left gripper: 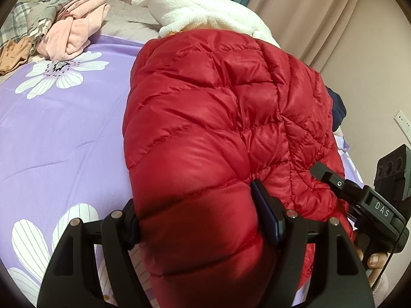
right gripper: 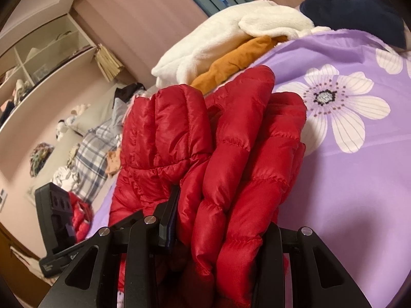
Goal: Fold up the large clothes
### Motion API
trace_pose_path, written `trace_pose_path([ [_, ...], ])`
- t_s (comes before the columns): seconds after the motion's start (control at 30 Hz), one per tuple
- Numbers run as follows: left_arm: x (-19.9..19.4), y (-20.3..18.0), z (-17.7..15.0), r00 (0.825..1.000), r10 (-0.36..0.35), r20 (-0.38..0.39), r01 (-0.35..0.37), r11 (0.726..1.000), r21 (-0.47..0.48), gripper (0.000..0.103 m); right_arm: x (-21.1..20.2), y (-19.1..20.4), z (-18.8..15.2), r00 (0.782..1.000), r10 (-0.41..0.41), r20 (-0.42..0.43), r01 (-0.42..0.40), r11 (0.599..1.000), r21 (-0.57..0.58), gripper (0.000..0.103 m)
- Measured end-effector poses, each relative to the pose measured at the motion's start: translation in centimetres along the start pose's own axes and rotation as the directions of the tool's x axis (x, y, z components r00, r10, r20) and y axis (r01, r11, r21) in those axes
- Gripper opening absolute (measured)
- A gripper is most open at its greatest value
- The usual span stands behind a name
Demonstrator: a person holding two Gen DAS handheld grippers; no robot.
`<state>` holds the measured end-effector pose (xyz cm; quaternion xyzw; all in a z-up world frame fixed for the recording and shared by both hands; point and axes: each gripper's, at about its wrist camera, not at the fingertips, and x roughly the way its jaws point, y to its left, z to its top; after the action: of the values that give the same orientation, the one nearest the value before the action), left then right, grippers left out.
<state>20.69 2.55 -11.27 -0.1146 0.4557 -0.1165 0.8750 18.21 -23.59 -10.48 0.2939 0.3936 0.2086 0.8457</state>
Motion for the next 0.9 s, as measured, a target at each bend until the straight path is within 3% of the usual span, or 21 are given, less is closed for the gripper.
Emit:
trace_pose_path([
  [0.9, 0.16, -0.16, -0.18, 0.999, 0.049, -0.024, -0.048, 0.999, 0.010, 0.074, 0.25, 0.04, -0.49, 0.998, -0.058, -0.032, 0.059, 0.998, 0.037, 0.039],
])
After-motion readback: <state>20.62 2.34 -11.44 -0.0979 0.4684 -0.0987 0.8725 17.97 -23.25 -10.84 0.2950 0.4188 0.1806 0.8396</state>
